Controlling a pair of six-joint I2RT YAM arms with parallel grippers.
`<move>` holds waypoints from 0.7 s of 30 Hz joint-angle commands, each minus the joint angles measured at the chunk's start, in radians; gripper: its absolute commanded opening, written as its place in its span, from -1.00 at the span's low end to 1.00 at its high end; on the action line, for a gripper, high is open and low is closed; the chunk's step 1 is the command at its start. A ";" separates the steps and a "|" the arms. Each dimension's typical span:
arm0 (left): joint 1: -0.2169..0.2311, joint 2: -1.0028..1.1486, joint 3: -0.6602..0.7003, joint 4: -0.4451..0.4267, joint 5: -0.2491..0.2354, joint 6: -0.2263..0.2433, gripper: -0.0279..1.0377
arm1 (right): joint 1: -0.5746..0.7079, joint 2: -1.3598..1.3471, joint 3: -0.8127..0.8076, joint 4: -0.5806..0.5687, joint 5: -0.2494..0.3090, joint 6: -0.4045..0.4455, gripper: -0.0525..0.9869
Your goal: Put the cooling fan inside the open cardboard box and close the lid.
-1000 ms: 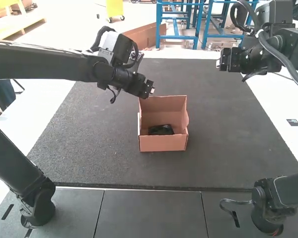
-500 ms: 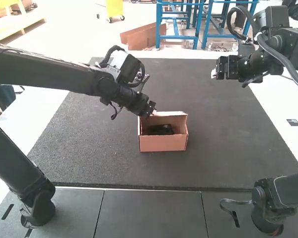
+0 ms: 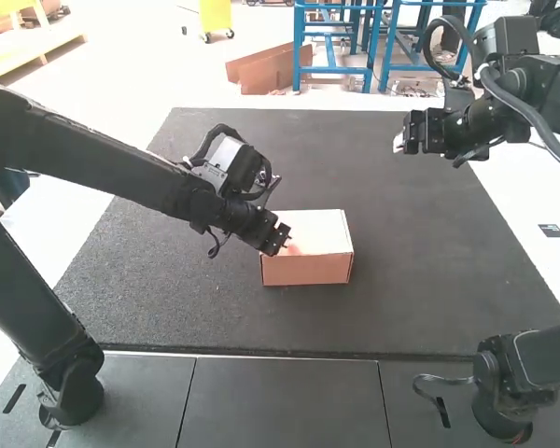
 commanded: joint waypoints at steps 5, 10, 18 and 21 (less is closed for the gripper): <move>0.045 -0.110 0.184 -0.088 -0.011 0.012 0.87 | -0.024 0.000 -0.005 0.025 -0.013 0.020 0.84; 0.138 -0.251 0.302 -0.019 0.034 0.010 0.87 | -0.024 -0.007 -0.013 0.074 -0.040 0.056 0.84; 0.278 -0.396 0.124 0.090 0.097 0.051 0.88 | -0.035 -0.155 -0.248 0.459 -0.033 -0.018 0.84; 0.323 -0.501 -0.025 0.262 0.118 0.070 0.88 | -0.042 -0.218 -0.349 0.574 -0.029 -0.032 0.84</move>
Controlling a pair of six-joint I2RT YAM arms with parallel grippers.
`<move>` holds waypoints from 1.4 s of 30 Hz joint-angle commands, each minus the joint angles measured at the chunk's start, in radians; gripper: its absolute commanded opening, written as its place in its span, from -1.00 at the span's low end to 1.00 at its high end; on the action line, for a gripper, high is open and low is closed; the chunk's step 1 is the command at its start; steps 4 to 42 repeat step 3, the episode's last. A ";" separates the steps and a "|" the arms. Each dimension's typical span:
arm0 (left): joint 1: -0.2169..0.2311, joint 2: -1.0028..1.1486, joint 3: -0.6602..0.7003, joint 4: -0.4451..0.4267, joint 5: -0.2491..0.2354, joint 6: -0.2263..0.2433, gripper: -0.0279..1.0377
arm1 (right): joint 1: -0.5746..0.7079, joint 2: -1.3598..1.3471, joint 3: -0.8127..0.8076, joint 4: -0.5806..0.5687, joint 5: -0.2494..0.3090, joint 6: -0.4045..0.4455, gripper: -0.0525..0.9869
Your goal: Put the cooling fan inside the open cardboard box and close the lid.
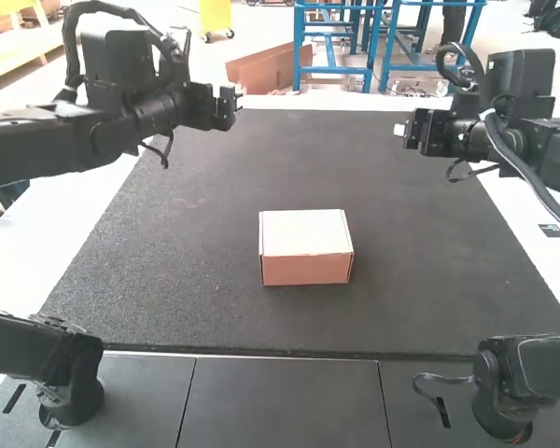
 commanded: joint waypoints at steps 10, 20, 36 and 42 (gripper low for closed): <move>0.075 -0.213 -0.229 0.189 0.039 0.031 0.76 | -0.025 -0.105 -0.126 0.099 0.009 -0.039 0.85; 0.075 -0.213 -0.229 0.189 0.039 0.031 0.76 | -0.025 -0.105 -0.126 0.099 0.009 -0.039 0.85; 0.075 -0.213 -0.229 0.189 0.039 0.031 0.76 | -0.025 -0.105 -0.126 0.099 0.009 -0.039 0.85; 0.075 -0.213 -0.229 0.189 0.039 0.031 0.76 | -0.025 -0.105 -0.126 0.099 0.009 -0.039 0.85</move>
